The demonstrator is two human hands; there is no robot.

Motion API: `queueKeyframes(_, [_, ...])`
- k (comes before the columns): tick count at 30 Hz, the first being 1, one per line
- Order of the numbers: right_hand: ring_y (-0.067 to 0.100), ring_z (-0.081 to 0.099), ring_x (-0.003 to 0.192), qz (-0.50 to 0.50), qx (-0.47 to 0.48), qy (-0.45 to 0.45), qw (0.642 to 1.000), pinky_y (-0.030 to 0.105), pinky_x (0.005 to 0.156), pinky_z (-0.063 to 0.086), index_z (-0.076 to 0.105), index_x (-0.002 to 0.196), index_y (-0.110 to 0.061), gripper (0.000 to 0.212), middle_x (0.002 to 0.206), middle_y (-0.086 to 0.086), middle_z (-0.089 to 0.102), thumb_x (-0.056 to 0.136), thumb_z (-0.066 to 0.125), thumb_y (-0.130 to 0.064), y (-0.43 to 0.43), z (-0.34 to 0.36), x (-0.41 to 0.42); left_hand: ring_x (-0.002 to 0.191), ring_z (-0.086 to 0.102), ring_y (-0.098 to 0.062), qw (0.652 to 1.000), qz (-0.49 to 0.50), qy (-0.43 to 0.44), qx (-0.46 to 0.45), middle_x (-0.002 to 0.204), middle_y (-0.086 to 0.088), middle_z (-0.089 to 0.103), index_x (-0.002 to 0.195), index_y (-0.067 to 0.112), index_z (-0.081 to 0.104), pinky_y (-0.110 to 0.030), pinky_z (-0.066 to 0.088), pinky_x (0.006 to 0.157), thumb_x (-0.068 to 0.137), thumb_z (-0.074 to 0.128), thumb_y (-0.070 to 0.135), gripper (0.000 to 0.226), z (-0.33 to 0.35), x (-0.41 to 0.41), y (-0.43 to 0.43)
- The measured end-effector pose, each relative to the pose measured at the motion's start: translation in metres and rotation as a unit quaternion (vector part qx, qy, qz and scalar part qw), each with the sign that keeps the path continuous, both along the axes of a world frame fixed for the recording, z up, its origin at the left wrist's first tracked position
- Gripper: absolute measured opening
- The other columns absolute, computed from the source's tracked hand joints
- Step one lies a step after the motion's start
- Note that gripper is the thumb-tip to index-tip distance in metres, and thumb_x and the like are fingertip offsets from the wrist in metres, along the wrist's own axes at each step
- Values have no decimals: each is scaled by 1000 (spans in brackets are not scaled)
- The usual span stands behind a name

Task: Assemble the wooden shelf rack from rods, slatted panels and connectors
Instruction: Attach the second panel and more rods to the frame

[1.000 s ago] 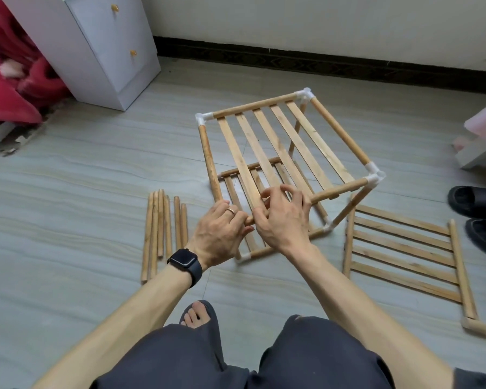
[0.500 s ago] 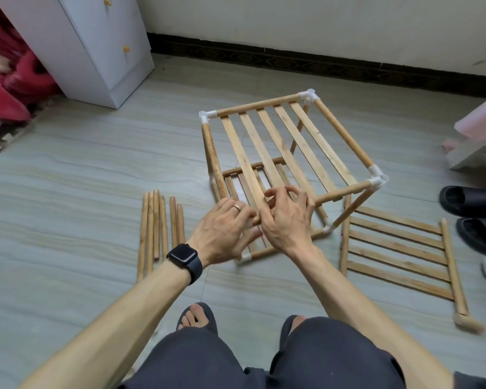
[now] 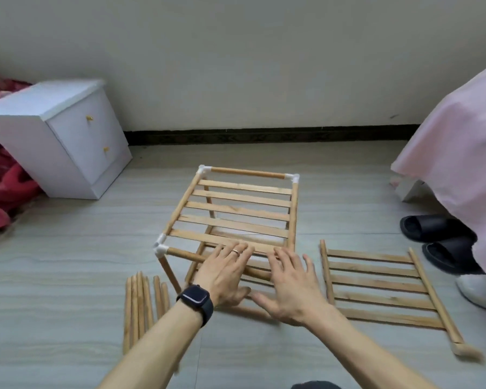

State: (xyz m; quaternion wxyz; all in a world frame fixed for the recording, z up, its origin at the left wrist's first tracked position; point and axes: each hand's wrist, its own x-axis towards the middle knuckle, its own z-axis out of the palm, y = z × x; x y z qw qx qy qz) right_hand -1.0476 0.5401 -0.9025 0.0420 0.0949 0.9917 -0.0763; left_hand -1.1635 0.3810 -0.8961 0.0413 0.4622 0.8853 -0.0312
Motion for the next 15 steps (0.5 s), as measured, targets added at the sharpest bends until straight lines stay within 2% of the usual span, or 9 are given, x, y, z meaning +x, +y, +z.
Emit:
queueKeyframes(2, [25,6,155,4,15,-35,999,56,121,14,6,162,-14,99,169,5,9,87,53,-60,5,1,-9,155,8,-23,1000,15,-23,-6,168,-4,15,161,20,5,-43,5,126,88,59,49,95,3,2,25])
queueKeyframes(5, [29,21,146,-3,48,-11,999,47,108,32,12,159,-14,95,161,5,20,84,64,-39,16,5,-22,154,11,-25,998,44,-41,-21,166,-6,18,160,18,9,-46,11,125,84,59,37,93,3,2,47])
queueKeyframes(7, [30,29,139,-5,63,-14,998,44,102,34,20,155,-13,92,153,6,27,80,66,-37,20,3,-30,154,10,-25,998,45,-40,-35,166,-4,17,160,19,7,-50,11,125,82,61,34,95,0,0,53])
queueKeyframes(10, [30,34,132,-2,70,-7,998,45,102,27,36,140,-17,80,136,5,35,70,67,-40,22,-1,-42,148,21,-31,998,36,-5,-51,160,-9,26,158,18,11,-55,13,123,79,64,37,97,-7,-4,55])
queueKeyframes(13, [28,40,131,9,60,3,998,49,109,22,42,133,-16,72,133,3,46,68,60,-43,27,-8,-48,138,31,-34,999,25,15,-38,151,-12,35,152,16,20,-49,18,122,78,64,40,89,-14,-9,58])
queueKeyframes(15, [26,49,122,15,60,20,998,49,109,25,47,126,-18,64,126,1,55,67,55,-42,31,-11,-49,135,35,-32,1000,27,8,-14,147,-11,40,148,16,24,-46,21,122,78,64,39,83,-17,-12,59])
